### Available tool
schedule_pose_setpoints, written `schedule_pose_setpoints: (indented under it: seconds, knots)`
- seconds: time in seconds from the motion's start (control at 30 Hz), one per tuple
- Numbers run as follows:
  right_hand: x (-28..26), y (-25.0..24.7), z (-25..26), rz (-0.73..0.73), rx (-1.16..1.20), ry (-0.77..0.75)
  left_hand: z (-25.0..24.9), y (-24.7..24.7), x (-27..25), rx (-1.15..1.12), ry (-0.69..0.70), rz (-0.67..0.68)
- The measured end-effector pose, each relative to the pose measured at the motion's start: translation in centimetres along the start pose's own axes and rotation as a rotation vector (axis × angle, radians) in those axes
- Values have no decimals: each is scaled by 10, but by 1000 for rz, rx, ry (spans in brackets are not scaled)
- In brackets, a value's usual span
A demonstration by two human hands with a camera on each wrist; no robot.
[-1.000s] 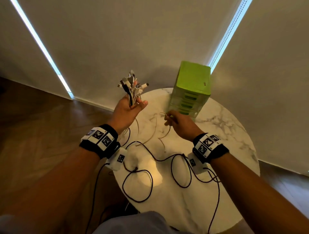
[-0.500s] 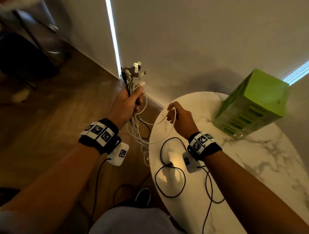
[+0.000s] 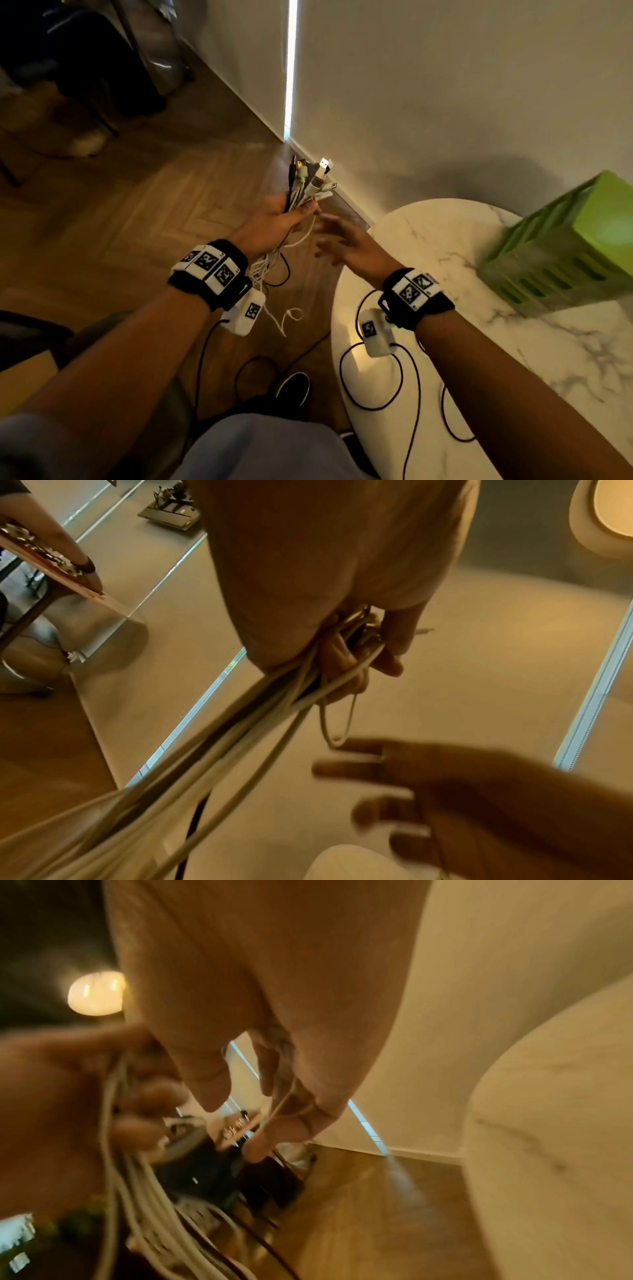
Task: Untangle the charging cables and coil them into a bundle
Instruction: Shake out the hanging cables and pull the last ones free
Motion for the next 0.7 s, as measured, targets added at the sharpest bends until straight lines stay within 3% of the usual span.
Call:
schedule_pose_setpoints:
  seconds: [0.13,0.27,0.33,0.4,0.5,0.63,0.7]
  knots:
    - [10,3,36,-62,151,-89,-6,2,0,-83,11,3]
    - [1,0,32,-155,171,-226,2,-21,10,-233,-6,-133]
    - [-10,-1,21,-94,17,-277,6,-32,16,-254,-6,-177]
    - [-21,4,3,66,-307,-283,7,-38,22,-238,-11,-196]
    - [-33,7,-22,219,-547,-200,5,-32,26,-167,-9,-157]
    - [-23,-1,-11,-2,-390,-117,2,-4,27,-230,1,-11]
    - [-12,5,6,-12,-274,-97,-2,13,26,-201,38,52]
Point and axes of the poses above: each hand's wrist, its own x-axis towards the middle knuckle, its own y-axis out of the palm, z = x × y, the point moved 3 cm from there along x, towards the middle knuckle, and after that the axes turned 6 degrees about z, right-handed, at the moved point
